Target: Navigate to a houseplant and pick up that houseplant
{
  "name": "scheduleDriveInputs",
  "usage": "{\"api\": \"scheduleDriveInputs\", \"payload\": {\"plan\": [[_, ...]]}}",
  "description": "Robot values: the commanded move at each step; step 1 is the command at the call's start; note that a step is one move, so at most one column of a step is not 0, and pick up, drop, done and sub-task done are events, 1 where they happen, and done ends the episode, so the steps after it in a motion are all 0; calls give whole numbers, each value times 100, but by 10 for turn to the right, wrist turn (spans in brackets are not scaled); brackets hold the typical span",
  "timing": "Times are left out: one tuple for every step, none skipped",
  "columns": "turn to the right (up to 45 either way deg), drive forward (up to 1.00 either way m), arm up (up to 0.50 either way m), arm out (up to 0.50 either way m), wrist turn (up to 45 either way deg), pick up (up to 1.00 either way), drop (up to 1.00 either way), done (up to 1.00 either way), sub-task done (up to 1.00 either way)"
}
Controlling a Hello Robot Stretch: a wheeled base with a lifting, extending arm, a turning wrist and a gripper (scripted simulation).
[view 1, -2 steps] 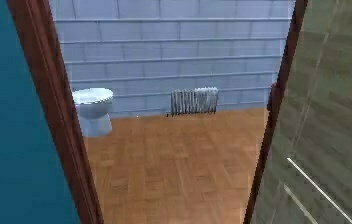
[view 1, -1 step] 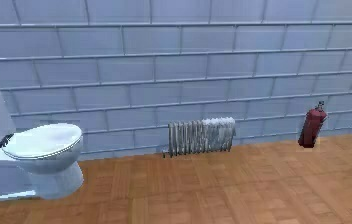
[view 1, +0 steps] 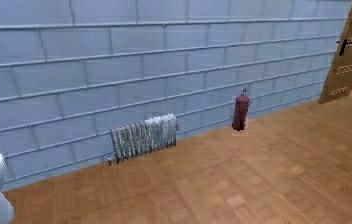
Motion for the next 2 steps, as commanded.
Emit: {"api": "scheduleDriveInputs", "payload": {"plan": [[0, 45, 0, 0, 0, 0, 0, 0, 0], [420, 0, 0, 0, 0, 0, 0, 0, 0]]}}
